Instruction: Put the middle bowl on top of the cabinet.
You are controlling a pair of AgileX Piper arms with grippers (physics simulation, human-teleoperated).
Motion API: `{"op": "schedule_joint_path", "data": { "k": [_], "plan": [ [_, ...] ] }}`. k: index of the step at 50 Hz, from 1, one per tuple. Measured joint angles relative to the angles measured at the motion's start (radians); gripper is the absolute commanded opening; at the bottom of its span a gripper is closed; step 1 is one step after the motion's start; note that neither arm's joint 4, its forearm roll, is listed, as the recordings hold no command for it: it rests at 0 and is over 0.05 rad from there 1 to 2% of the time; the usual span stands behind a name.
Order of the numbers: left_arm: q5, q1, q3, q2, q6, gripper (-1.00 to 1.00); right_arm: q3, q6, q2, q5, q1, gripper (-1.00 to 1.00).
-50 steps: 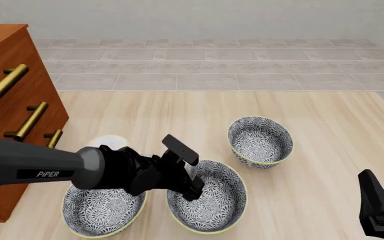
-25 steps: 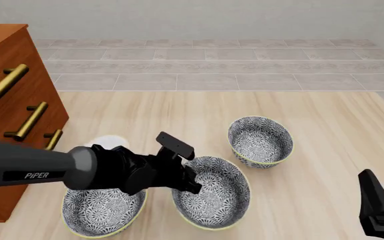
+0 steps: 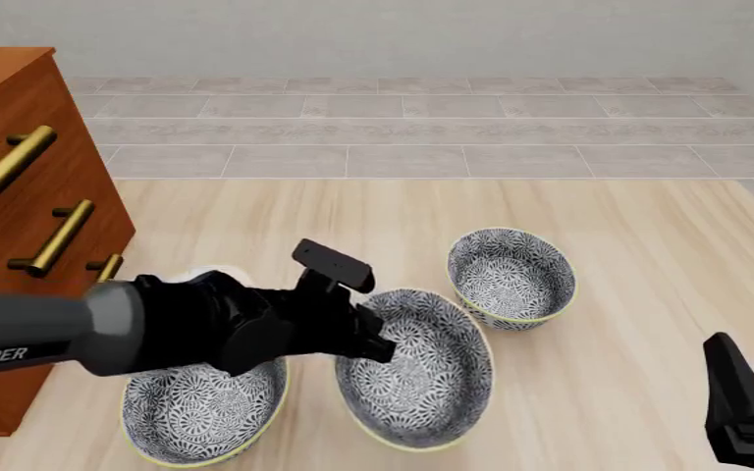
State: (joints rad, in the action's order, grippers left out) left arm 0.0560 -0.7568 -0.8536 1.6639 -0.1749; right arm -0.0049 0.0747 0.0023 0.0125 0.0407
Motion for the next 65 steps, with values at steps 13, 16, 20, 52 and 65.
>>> {"op": "schedule_joint_path", "data": {
  "k": [13,16,20,52,65],
  "plan": [
    [0.045,0.041,0.014,-0.119,-0.07,-1.0,-0.001,-0.004,0.0,-0.002,-0.002,1.0],
    [0.055,0.047,0.017,-0.147,-0.089,-1.0,0.0,-0.005,0.0,-0.003,-0.002,1.0],
    [0.067,0.057,0.022,-0.181,-0.111,-1.0,-0.001,-0.006,0.0,-0.004,-0.003,1.0],
    [0.184,0.234,-0.013,-0.34,-0.23,-1.0,-0.001,-0.006,0.0,-0.004,-0.001,1.0],
    [0.247,0.32,-0.044,-0.356,-0.243,-1.0,-0.003,-0.008,0.0,-0.005,-0.002,1.0]
  ]
}}
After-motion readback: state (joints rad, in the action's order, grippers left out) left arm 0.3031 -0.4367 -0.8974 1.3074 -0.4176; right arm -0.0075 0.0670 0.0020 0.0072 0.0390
